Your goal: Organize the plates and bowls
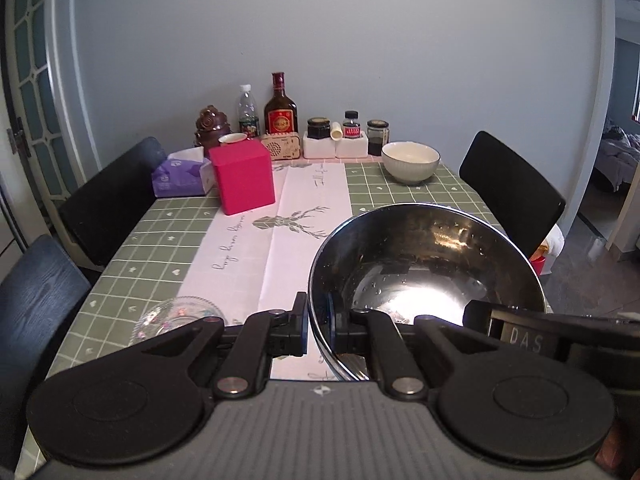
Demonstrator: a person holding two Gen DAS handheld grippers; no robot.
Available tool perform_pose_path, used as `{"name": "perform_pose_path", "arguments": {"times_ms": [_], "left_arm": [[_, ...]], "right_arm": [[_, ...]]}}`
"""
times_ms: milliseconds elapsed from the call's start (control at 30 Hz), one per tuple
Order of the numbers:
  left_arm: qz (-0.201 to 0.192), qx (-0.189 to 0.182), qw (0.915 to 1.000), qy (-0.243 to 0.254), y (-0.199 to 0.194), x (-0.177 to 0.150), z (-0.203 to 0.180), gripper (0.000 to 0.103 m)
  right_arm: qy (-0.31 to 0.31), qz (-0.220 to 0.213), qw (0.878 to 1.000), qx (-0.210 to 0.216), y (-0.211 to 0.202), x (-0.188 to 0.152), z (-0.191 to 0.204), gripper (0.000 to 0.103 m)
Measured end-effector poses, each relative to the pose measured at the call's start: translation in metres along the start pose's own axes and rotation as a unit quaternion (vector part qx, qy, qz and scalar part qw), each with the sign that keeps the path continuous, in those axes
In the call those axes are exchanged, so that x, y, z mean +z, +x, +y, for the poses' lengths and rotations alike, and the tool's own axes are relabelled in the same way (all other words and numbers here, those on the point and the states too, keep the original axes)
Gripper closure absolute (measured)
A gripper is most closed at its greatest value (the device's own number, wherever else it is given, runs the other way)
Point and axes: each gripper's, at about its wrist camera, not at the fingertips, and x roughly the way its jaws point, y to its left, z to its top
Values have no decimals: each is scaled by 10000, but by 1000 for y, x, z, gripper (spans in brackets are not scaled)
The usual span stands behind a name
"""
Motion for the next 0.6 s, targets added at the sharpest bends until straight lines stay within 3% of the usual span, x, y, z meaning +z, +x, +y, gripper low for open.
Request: {"name": "perform_pose_path", "arguments": {"times_ms": [133, 233, 600], "left_arm": [[-158, 41, 9999, 26, -41, -13, 0, 91], [-40, -67, 9999, -129, -67, -22, 8, 92], [349, -68, 9993, 113, -146, -102, 24, 90]], "right_arm": [[-65, -174, 9998, -48, -42, -11, 11, 93], [-114, -151, 9998, -31, -72, -28, 14, 93], [-186, 45, 9998, 17, -147, -127, 20, 92]]}}
